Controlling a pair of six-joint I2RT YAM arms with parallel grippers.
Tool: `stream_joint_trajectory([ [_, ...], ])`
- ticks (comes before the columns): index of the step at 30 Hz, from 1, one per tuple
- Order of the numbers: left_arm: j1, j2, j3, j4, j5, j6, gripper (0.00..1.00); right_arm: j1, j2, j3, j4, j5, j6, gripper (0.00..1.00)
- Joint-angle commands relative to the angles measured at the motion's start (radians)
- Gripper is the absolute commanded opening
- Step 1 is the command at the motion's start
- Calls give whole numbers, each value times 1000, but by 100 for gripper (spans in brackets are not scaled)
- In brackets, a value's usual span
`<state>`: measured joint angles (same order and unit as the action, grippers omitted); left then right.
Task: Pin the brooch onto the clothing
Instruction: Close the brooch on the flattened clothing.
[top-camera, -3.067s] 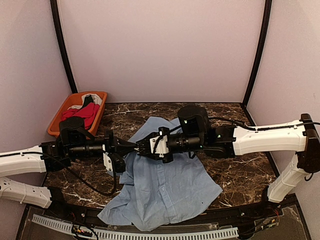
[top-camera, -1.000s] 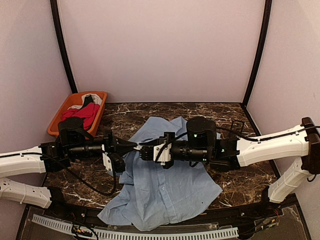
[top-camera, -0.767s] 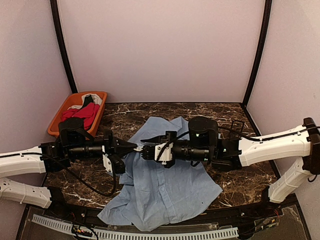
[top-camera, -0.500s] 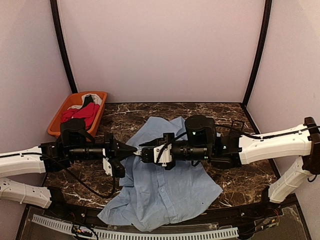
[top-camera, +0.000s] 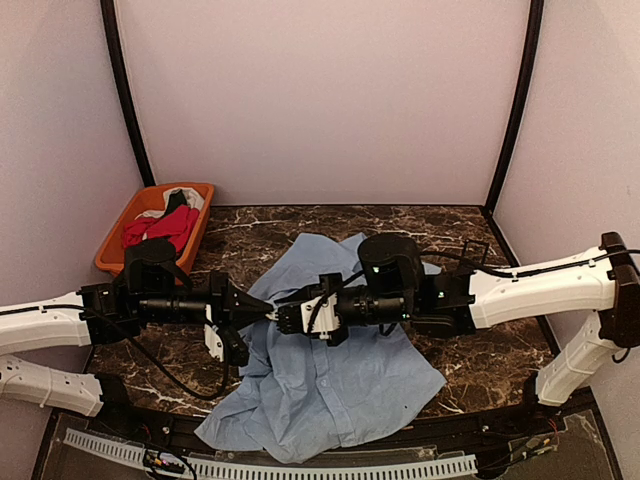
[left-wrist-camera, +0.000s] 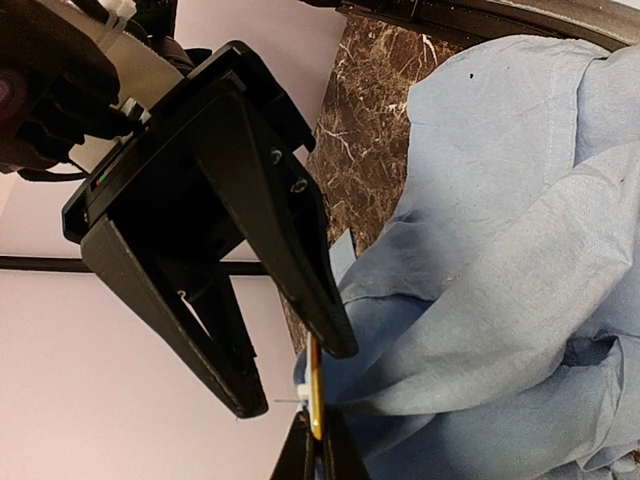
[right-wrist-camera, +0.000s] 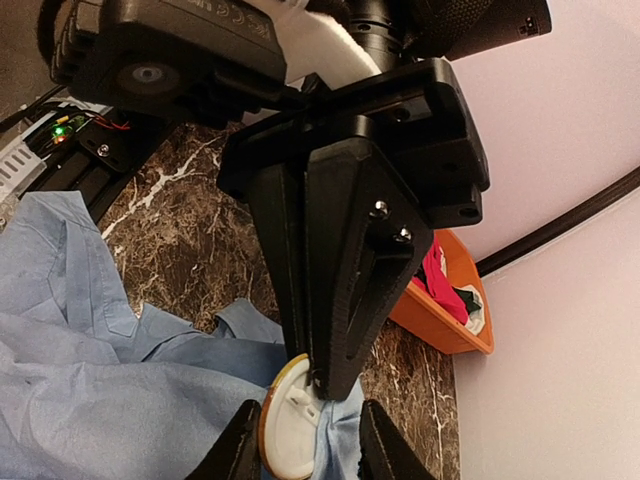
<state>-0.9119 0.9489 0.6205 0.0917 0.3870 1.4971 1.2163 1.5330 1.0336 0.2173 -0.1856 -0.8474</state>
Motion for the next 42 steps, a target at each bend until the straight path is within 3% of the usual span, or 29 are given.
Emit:
stream_joint_trajectory([
  [1,-8,-10,18,-53,36,18,1,-4,13,34,4,-11,11,32],
  [10,-10,-25,12,-30,45,-4,1,-6,23,41,-14,-37,11,22],
  [17,-10,-31,9,5,109,-52,1,-10,8,40,-17,-18,41,23],
  [20,-10,-49,4,27,124,-76,1,-10,-44,29,-26,-19,89,28],
  [24,-10,-71,-2,49,142,-104,1,-16,-139,-15,-16,-42,133,47],
  [27,-10,-74,-3,62,164,-114,1,-28,-175,-25,-11,-47,147,53],
  [42,-10,-75,6,95,215,-150,1,-45,-183,16,-167,-259,152,60],
])
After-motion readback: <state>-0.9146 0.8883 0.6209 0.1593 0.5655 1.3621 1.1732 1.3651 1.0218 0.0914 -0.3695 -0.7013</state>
